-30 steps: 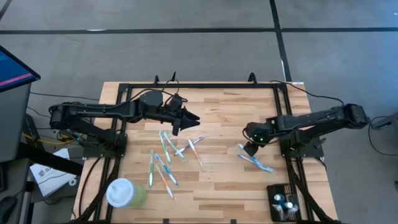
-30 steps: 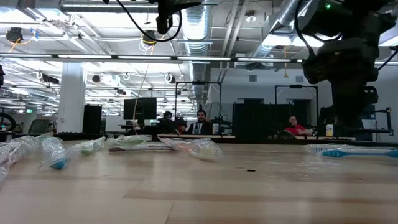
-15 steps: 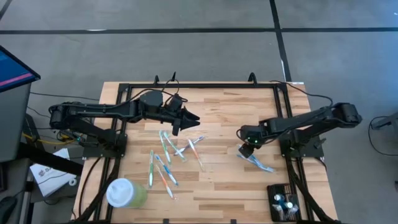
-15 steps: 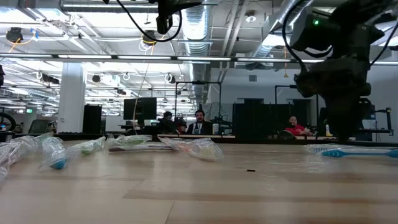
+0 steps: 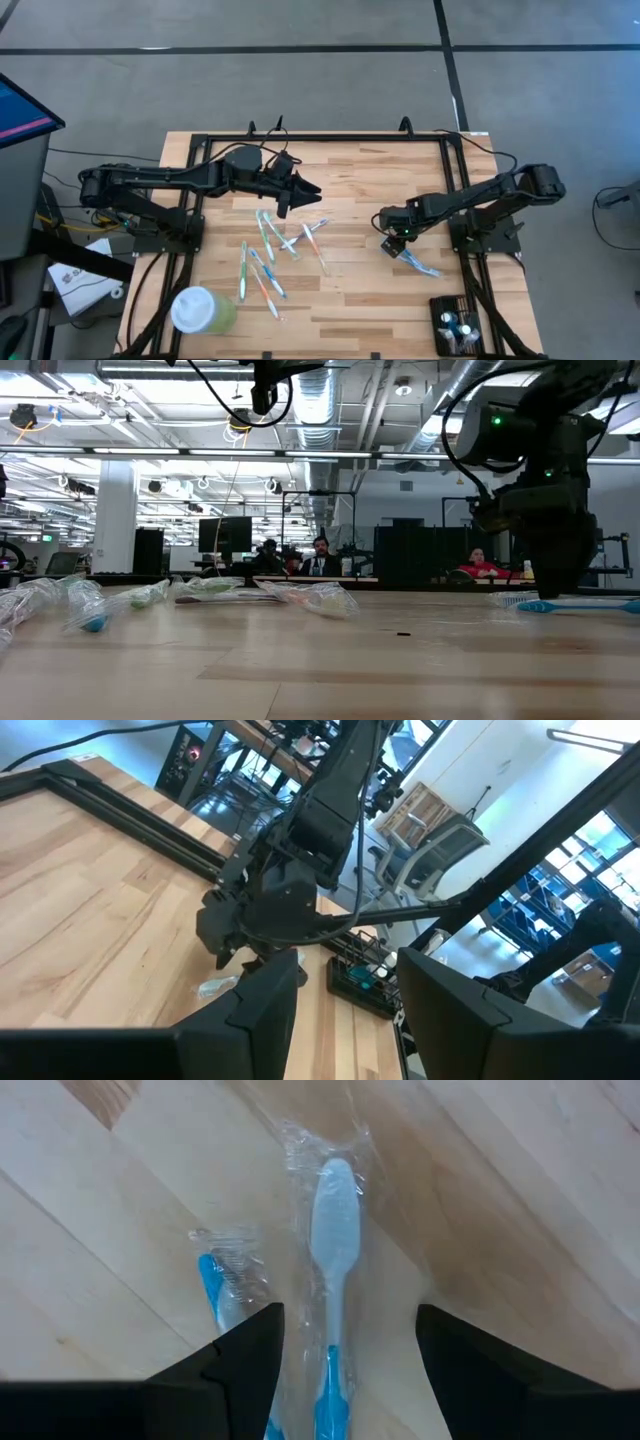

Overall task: Pick & Place toothbrushing station
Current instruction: Put the top blue toothbrush into the black organizer

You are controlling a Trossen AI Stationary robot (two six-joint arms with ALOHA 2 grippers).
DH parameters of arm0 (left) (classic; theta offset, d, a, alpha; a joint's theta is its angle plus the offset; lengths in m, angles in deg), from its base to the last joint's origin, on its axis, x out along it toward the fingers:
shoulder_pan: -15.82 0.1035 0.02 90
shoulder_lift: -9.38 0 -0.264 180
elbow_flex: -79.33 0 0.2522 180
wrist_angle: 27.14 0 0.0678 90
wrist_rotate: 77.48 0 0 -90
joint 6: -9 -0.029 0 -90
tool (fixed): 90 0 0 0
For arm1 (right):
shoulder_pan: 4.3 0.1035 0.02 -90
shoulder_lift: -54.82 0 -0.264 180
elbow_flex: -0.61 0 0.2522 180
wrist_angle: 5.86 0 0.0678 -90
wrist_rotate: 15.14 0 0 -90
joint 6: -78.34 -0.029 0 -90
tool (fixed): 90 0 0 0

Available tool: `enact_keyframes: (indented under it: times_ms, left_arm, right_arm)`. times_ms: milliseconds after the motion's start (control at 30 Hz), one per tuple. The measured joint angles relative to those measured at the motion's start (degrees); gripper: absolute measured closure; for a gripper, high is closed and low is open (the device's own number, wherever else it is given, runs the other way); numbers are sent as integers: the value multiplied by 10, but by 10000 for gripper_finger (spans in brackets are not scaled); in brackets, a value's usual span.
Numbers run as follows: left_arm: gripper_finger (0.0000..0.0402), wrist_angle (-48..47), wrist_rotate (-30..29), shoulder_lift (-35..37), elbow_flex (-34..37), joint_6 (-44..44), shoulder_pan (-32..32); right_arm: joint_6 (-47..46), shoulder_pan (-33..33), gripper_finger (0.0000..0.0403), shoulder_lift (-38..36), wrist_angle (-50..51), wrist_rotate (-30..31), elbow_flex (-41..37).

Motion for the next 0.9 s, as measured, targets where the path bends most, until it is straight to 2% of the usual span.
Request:
enact_keyframes:
  times_ms: [167,667,800,900]
  left_arm:
    - [234,0,0,0,0,-3,0]
    - [234,0,0,0,0,-4,0]
    - [234,0,0,0,0,-3,0]
    - [234,0,0,0,0,-3,0]
  right_arm:
    - [31,-1,182,2,9,-3,15]
    - [29,1,185,19,1,-17,22]
    - [29,1,205,18,4,-17,21]
    - [29,1,235,18,10,-17,21]
